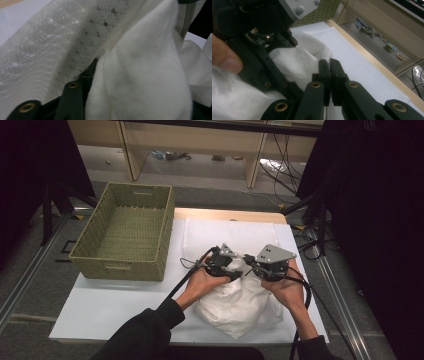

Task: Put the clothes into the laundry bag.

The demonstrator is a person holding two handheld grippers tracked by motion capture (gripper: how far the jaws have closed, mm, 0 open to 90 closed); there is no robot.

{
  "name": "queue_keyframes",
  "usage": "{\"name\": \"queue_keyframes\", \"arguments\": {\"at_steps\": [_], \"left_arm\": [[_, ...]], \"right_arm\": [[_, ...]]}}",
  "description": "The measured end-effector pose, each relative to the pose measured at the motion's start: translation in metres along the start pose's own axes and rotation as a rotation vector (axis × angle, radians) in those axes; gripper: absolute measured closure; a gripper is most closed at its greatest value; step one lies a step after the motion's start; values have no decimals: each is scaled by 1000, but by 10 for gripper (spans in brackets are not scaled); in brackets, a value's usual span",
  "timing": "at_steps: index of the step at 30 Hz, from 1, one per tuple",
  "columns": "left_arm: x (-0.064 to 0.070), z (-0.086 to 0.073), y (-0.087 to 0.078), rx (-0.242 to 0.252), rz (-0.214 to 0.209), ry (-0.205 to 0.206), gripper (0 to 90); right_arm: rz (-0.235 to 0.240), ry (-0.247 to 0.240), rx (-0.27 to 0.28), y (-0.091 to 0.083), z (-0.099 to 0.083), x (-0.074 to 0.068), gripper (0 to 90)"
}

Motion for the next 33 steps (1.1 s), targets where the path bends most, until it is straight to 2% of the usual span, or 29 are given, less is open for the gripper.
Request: {"name": "queue_keyframes", "arguments": {"at_steps": [1,2,3,4,5,7,8,9,10,11,12,13,14,15,17,18,19,20,21,22,23,25,26,27,28,30,32,33], "left_arm": [[0,0,-1,-5,-10,-6,514],[-1,-2,-8,-10,-41,-24,382],[-1,-2,-8,-10,-41,-24,330],[0,-4,-20,-6,-63,-32,276],[0,-4,-20,-6,-63,-32,236],[3,-10,-40,13,-61,-6,207],[4,-15,-51,19,-38,28,189],[6,-20,-60,28,-26,48,178],[7,-25,-71,21,-26,53,169],[9,-28,-79,32,-38,42,159],[11,-32,-93,47,-33,55,160],[11,-32,-93,47,-33,55,160],[11,-33,-100,51,-24,74,160],[11,-34,-105,60,-24,75,162],[14,-35,-109,71,-25,74,292],[13,-35,-107,43,-26,92,292],[13,-35,-101,17,-36,77,385],[12,-35,-93,8,-51,73,545],[12,-35,-84,-6,-64,72,545],[11,-34,-71,-21,-80,70,693],[11,-33,-64,-24,-87,68,693],[12,-28,-46,-33,-114,50,748],[14,-20,-31,-32,-119,46,783],[14,-20,-31,-32,-119,46,791],[16,-14,-24,-22,-116,43,791],[13,-8,-16,-15,-90,31,799],[1,-1,-8,-3,-27,21,801],[-3,-1,-5,0,-13,-7,797]], "right_arm": [[2,-1,0,0,-1,0,898],[2,-3,-1,0,-3,1,898],[2,-3,-1,0,-3,1,898],[0,6,-1,-1,-4,2,898],[-3,4,-1,-1,-4,2,898],[-3,3,2,-1,-4,2,898],[0,7,1,-1,-4,2,898],[-1,8,3,-1,-3,2,898],[-3,7,5,-1,-3,2,898],[0,0,5,-1,-2,2,898],[-1,-1,5,-1,-2,2,898],[-1,-1,5,-1,-2,2,898],[-1,-2,3,-1,-1,2,898],[2,-2,3,-2,-1,2,898],[5,1,2,-2,-1,2,898],[5,1,2,-2,-1,2,898],[5,2,3,-1,-1,1,898],[4,0,1,-1,0,1,898],[4,0,1,-1,0,1,898],[6,-5,8,-2,1,1,898],[6,-5,8,-2,1,1,898],[3,-6,10,-3,2,1,898],[5,6,14,-4,3,0,898],[5,6,14,-4,3,0,898],[9,-2,19,-4,3,1,898],[8,-9,18,-5,3,1,898],[15,-1,8,-8,0,1,898],[18,-7,4,-8,-1,0,898]]}}
Point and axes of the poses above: each handheld gripper's, and its own axes: y roughly forward along the jaws, z roughly out of its top, x roughly to its right, the point moved 1 cm from there along y, roughly forward along the jaws, and after that the axes turned 10 degrees about -y, right-handed, at the moved point
